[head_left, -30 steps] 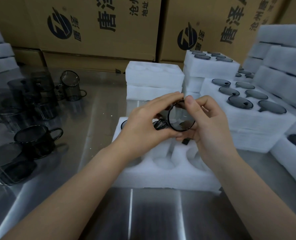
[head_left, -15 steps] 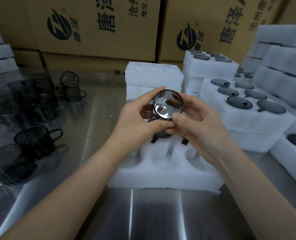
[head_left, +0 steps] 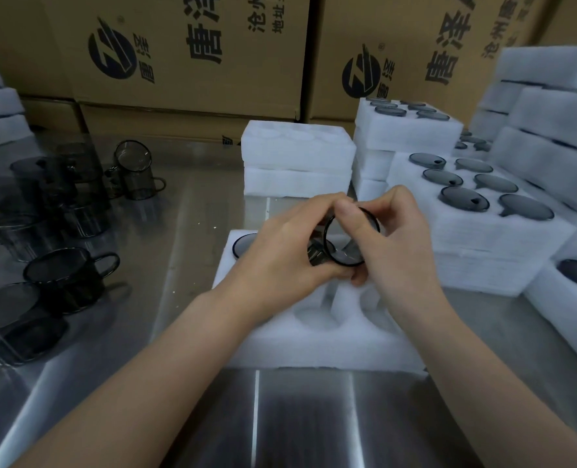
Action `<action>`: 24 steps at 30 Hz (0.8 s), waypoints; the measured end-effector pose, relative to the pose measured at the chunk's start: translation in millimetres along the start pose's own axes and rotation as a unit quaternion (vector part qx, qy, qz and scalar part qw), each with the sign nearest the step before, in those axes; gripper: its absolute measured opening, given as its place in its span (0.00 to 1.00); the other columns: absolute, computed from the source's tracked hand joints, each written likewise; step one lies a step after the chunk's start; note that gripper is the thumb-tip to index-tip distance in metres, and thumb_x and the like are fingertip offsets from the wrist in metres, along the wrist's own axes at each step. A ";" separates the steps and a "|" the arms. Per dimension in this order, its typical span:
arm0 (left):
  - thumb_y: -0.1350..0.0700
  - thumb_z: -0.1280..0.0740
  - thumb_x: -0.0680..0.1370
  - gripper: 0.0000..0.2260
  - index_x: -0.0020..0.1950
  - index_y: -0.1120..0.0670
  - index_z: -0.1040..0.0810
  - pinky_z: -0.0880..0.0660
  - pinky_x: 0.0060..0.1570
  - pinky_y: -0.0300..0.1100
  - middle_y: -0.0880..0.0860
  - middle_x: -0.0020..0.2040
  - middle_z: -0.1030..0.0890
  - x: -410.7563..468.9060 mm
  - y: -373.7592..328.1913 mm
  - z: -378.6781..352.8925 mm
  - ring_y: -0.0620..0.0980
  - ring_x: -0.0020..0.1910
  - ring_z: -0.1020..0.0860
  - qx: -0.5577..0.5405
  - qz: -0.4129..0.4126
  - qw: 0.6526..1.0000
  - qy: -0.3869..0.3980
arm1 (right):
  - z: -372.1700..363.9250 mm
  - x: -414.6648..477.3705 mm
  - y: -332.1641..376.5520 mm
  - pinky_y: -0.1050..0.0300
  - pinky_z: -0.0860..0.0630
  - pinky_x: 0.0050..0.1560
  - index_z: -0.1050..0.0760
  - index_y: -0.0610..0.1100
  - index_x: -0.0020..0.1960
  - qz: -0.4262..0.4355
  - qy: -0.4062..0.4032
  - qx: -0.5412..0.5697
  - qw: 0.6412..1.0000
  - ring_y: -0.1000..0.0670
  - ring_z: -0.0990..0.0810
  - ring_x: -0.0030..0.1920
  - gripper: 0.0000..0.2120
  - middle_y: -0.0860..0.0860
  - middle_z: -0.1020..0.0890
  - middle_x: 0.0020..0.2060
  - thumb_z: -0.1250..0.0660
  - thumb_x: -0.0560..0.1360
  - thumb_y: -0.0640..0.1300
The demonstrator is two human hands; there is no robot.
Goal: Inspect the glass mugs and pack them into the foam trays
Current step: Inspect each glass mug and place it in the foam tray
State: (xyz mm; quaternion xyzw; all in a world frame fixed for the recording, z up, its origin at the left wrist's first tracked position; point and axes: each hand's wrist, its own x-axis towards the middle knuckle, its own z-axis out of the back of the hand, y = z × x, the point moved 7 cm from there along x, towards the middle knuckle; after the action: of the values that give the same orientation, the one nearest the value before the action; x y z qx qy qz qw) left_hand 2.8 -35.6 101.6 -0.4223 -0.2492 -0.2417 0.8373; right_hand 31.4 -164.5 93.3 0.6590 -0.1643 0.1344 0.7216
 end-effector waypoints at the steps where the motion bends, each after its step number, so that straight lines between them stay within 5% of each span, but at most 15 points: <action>1: 0.58 0.22 0.68 0.29 0.67 0.50 0.27 0.27 0.57 0.36 0.42 0.59 0.21 -0.1 0.1 -0.3 0.38 0.58 0.23 -0.002 0.000 1.000 0.001 | 1.3 -0.4 0.3 0.59 0.30 0.19 0.32 0.51 0.37 0.000 -0.003 0.008 1.000 0.51 0.24 0.22 0.15 0.55 0.22 0.32 0.27 0.73 0.54; 4: 0.57 0.22 0.69 0.28 0.67 0.52 0.29 0.26 0.58 0.39 0.43 0.58 0.21 -1.0 1.7 1.7 0.39 0.58 0.23 -0.040 0.014 0.999 -0.017 | 2.1 1.5 0.6 0.57 0.30 0.20 0.28 0.47 0.40 -0.024 0.017 0.062 0.998 0.48 0.26 0.22 0.11 0.50 0.20 0.34 0.35 0.80 0.50; 8: 0.56 0.23 0.69 0.29 0.66 0.54 0.31 0.25 0.62 0.45 0.45 0.61 0.23 -2.1 4.7 8.8 0.43 0.62 0.24 -0.118 0.029 0.991 -0.053 | -2.4 6.1 -5.9 0.56 0.28 0.26 0.21 0.45 0.56 -0.097 0.066 0.178 0.977 0.48 0.24 0.28 0.12 0.48 0.17 0.48 0.42 0.83 0.46; 13: 0.46 0.31 0.70 0.25 0.63 0.48 0.35 0.27 0.63 0.59 0.48 0.62 0.22 -1.1 12.3 7.9 0.49 0.64 0.25 -0.199 0.073 0.977 -0.030 | -22.4 4.0 -5.2 0.51 0.25 0.51 0.26 0.45 0.68 -0.117 0.255 0.248 0.927 0.46 0.22 0.56 0.22 0.42 0.20 0.62 0.48 0.82 0.53; 16: 0.44 0.33 0.71 0.22 0.63 0.44 0.35 0.28 0.64 0.60 0.52 0.63 0.24 -0.5 13.5 5.8 0.53 0.65 0.26 -0.222 0.083 0.971 -0.016 | -27.1 -0.5 -0.2 0.49 0.25 0.60 0.34 0.41 0.74 -0.117 0.314 0.310 0.890 0.44 0.24 0.64 0.26 0.41 0.24 0.66 0.47 0.81 0.53; 19: 0.47 0.31 0.70 0.27 0.66 0.48 0.33 0.32 0.68 0.58 0.52 0.67 0.27 0.4 17.3 10.2 0.51 0.68 0.28 -0.260 0.096 0.961 -0.020 | -23.6 1.3 1.7 0.49 0.25 0.59 0.33 0.39 0.72 -0.085 0.307 0.299 0.900 0.44 0.23 0.61 0.27 0.41 0.22 0.62 0.40 0.77 0.51; 24: 0.61 0.26 0.68 0.35 0.73 0.50 0.34 0.30 0.68 0.53 0.52 0.65 0.24 1.2 21.5 12.0 0.48 0.66 0.26 -0.234 0.093 0.968 0.004 | -11.6 7.1 -5.5 0.53 0.20 0.44 0.25 0.45 0.59 -0.074 0.199 0.256 0.943 0.45 0.17 0.49 0.21 0.44 0.18 0.51 0.27 0.67 0.47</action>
State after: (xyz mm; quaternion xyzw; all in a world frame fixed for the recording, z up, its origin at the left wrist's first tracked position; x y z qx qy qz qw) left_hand 14.4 -14.6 95.9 -0.6268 -0.1419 -0.2157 0.7352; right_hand 40.8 -153.6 90.4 0.7916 0.0719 0.2469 0.5543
